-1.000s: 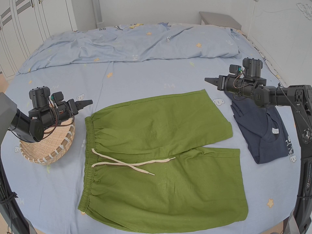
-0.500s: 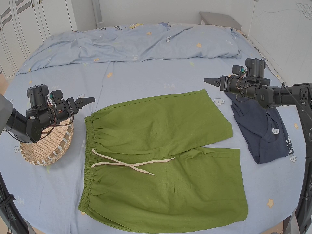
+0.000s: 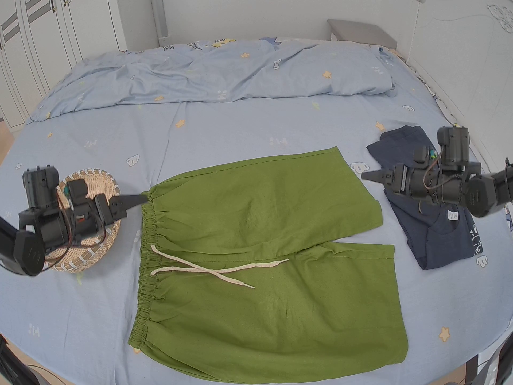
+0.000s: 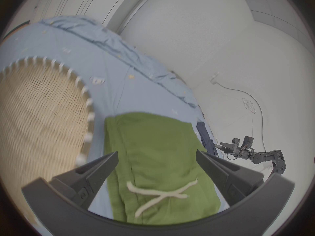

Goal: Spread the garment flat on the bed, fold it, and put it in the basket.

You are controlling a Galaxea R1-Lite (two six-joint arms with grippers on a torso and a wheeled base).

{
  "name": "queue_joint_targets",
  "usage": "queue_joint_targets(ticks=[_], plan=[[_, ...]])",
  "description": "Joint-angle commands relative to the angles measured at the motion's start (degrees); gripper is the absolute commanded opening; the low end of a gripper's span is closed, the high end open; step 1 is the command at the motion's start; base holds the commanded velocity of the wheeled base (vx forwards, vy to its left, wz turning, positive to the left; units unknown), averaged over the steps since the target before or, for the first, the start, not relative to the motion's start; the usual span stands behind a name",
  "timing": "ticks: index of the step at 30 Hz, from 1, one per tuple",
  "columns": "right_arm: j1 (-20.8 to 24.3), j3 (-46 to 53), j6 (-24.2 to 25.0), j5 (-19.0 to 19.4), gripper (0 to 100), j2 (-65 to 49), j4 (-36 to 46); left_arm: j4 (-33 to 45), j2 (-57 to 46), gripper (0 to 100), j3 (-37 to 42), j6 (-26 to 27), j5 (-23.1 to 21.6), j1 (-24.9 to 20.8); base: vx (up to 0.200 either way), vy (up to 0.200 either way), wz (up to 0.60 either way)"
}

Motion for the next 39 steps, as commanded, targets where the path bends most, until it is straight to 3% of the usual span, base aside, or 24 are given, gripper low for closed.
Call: queue_joint_targets(ticks=[1,7,15,27,31,39], plan=[[0.5,29.1,2.1,0.0,100,-17.2,-6.5,-0.1,-13.6,100,27.9,-2.0,-0.5,2.7,0.0,0.0,0.0],[1.9,35.5,2.2,-0.2,100,-19.3,-7.6,-0.1,-16.6,100,38.1,-1.5,-0.5,3.4,0.0,0.0,0.0],[1.2,38.3,2.1,-0.2,100,-21.6,-7.5,10.6,-19.0,100,38.3,-1.3,-3.5,6.0,0.0,0.0,0.0],[1.9,38.4,2.1,-0.2,100,-21.5,-7.5,10.4,-6.7,100,38.3,7.1,-4.2,5.1,0.0,0.0,0.0],[1.9,38.4,2.1,-0.2,100,-21.5,-7.5,7.4,-0.7,100,38.3,11.3,-4.6,5.1,0.0,0.0,0.0],[1.9,38.4,2.1,-0.2,100,-21.1,-7.5,-2.8,3.7,100,38.5,8.0,-10.4,5.1,0.0,0.0,0.0]])
